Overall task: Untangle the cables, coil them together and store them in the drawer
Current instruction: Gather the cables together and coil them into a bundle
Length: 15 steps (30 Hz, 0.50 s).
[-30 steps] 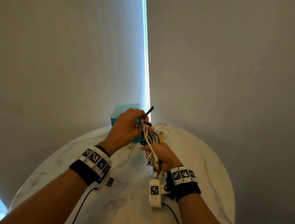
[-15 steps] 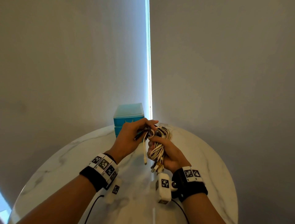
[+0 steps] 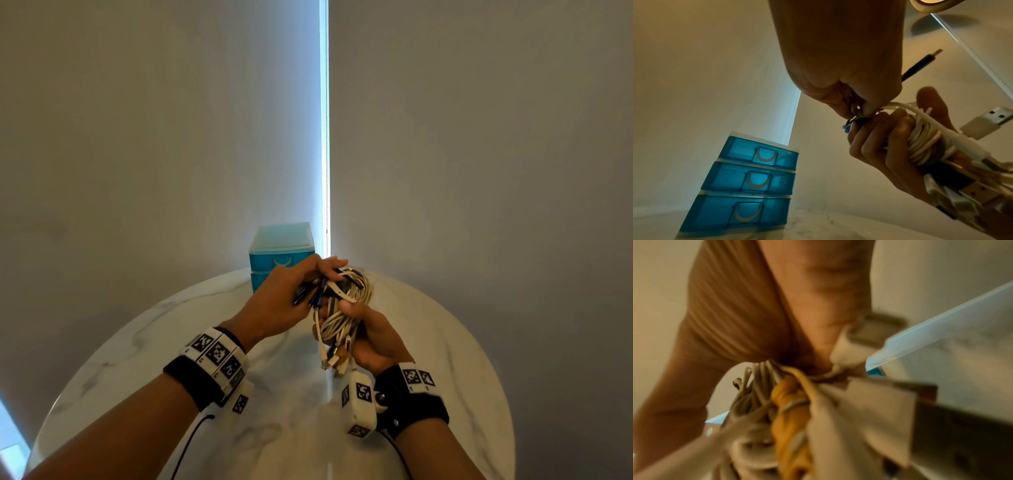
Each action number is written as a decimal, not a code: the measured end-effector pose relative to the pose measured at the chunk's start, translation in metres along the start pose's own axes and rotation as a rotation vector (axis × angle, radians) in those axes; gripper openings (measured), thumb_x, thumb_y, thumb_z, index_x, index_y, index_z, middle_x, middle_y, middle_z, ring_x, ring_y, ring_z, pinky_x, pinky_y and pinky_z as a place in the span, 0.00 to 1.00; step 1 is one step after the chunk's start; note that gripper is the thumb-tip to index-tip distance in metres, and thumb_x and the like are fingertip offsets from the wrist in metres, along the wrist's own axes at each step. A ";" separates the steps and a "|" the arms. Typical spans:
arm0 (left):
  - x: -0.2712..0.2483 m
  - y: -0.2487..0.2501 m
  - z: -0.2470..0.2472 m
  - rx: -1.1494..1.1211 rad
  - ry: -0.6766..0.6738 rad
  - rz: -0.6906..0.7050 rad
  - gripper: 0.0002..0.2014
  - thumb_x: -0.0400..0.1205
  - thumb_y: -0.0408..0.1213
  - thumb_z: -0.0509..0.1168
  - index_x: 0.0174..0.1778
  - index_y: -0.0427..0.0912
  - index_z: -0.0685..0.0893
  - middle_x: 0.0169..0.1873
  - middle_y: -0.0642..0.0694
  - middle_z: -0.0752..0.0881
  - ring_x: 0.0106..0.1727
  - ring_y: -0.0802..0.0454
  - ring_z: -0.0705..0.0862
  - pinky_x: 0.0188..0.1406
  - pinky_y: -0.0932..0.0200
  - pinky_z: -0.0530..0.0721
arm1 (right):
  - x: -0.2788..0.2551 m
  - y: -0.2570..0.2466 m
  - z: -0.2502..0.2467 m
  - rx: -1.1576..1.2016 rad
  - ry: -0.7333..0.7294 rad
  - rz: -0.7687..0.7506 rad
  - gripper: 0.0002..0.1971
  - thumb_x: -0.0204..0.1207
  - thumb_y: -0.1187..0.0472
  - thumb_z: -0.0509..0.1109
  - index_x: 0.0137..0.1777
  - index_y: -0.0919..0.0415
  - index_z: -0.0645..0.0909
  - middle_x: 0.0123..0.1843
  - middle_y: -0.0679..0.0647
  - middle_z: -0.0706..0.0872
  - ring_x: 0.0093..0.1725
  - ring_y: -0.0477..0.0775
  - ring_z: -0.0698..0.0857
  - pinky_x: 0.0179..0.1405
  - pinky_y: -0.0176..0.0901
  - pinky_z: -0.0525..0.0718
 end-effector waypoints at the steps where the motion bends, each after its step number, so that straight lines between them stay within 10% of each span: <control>1: 0.000 0.001 -0.002 -0.015 -0.007 -0.003 0.18 0.86 0.27 0.73 0.69 0.50 0.83 0.80 0.67 0.80 0.83 0.67 0.75 0.83 0.64 0.74 | 0.001 0.001 -0.001 0.018 -0.027 -0.004 0.47 0.54 0.58 0.97 0.74 0.70 0.81 0.56 0.67 0.92 0.54 0.65 0.93 0.56 0.64 0.93; 7: -0.005 0.007 -0.006 0.059 -0.094 -0.009 0.19 0.91 0.29 0.66 0.74 0.53 0.80 0.82 0.74 0.73 0.85 0.72 0.68 0.83 0.70 0.69 | 0.007 -0.004 0.017 0.091 -0.073 0.014 0.60 0.64 0.20 0.76 0.86 0.65 0.74 0.66 0.69 0.89 0.54 0.63 0.92 0.50 0.60 0.92; 11: -0.014 0.013 0.001 0.014 -0.216 -0.055 0.28 0.89 0.39 0.70 0.83 0.60 0.70 0.85 0.60 0.75 0.82 0.63 0.78 0.80 0.61 0.79 | 0.012 -0.004 0.016 0.014 0.117 0.026 0.43 0.81 0.25 0.64 0.80 0.61 0.84 0.80 0.70 0.83 0.78 0.71 0.83 0.87 0.74 0.70; 15: -0.012 0.021 0.007 -0.310 -0.175 -0.224 0.32 0.91 0.50 0.62 0.88 0.74 0.57 0.83 0.62 0.78 0.81 0.62 0.79 0.81 0.54 0.79 | 0.008 -0.005 0.027 0.007 0.165 -0.042 0.28 0.86 0.37 0.63 0.68 0.56 0.93 0.70 0.67 0.91 0.68 0.64 0.93 0.67 0.58 0.91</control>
Point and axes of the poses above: each hand's wrist, its own x-axis towards the middle knuckle, its own z-axis out of the palm, y = z × x, the point moved 2 cm from there along x, towards the middle knuckle
